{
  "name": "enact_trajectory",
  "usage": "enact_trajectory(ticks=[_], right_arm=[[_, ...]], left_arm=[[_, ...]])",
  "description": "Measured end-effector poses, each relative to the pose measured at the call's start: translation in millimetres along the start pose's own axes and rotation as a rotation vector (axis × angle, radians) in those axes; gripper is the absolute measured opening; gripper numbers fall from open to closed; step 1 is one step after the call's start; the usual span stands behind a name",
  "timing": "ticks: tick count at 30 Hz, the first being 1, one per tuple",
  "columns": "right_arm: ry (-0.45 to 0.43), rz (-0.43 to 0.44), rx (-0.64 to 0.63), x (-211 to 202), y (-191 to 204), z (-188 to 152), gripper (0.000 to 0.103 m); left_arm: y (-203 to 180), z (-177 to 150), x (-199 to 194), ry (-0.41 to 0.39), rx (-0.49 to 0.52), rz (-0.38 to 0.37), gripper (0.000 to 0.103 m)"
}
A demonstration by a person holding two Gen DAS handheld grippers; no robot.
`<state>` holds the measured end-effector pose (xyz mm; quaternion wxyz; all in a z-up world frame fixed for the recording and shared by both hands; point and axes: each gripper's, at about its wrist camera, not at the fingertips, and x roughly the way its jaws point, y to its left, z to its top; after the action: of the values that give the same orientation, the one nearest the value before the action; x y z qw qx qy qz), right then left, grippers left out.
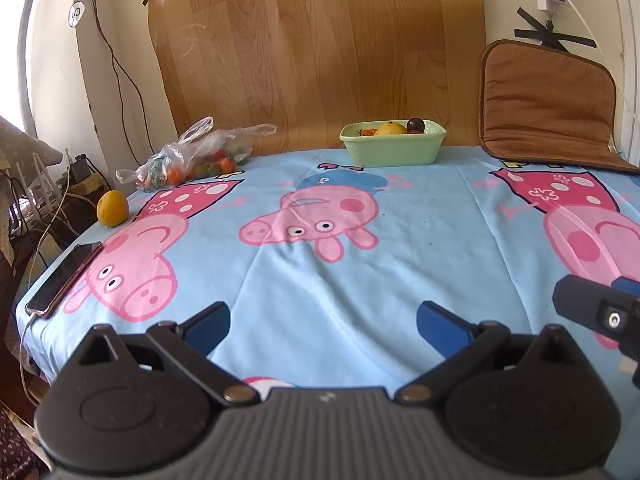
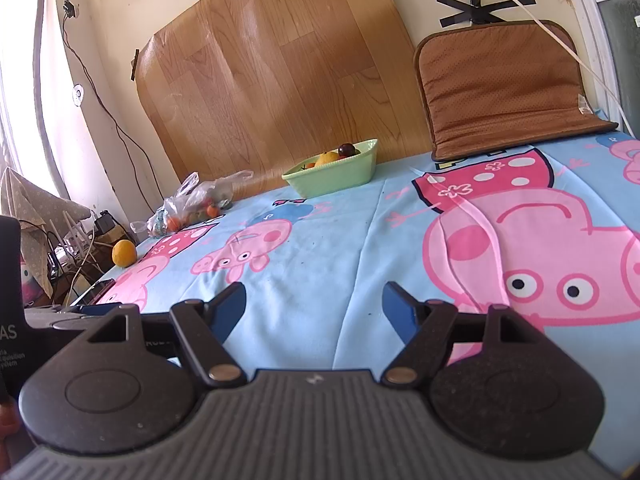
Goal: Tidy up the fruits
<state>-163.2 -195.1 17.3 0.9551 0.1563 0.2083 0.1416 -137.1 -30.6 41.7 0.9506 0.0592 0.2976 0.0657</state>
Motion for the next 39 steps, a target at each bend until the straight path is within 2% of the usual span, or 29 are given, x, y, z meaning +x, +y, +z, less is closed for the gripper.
enact_trajectory(ticks=[39], right_arm=[[0.0, -0.001, 0.0, -0.2, 0.5, 0.3, 0.077]], left_arm=[[3.3, -1.3, 4.6, 0.027, -0.019, -0.021, 0.103]])
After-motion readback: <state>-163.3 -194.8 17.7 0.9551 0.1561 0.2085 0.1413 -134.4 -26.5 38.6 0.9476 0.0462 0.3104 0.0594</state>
